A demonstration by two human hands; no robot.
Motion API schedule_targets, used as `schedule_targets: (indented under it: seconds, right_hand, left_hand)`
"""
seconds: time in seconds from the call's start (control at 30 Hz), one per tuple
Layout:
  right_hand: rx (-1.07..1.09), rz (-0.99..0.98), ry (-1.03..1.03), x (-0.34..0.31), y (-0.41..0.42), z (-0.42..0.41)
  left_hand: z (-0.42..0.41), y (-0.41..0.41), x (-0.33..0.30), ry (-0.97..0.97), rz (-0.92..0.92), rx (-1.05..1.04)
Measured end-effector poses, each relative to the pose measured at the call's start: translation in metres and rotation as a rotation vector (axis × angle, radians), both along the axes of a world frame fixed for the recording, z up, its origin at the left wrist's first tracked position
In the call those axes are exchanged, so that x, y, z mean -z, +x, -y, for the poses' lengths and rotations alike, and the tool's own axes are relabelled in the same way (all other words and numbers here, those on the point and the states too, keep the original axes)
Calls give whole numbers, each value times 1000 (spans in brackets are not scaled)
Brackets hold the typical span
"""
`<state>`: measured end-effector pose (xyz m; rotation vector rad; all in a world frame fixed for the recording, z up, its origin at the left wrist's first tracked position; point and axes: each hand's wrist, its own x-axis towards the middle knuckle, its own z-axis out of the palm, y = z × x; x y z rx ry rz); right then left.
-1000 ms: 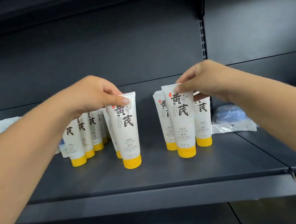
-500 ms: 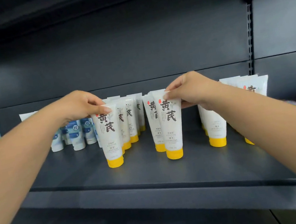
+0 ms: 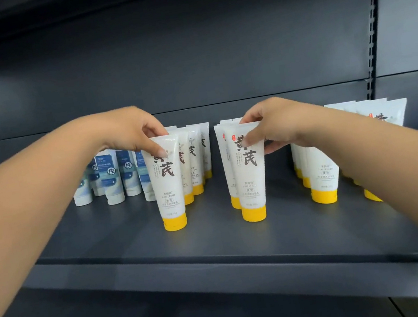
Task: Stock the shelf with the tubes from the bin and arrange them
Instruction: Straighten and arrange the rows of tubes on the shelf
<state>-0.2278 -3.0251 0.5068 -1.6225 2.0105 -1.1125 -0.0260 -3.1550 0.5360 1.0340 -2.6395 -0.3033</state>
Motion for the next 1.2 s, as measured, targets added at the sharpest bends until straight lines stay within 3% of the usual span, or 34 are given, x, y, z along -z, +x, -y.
schedule_targets:
  seconds: [0.57, 1.2]
  right_hand:
    - [-19, 96, 15, -2, 1, 5]
    - [-37, 15, 42, -7, 15, 3]
  left_hand:
    - [41, 10, -11, 350, 5, 122]
    - [33, 12, -10, 343, 16, 141]
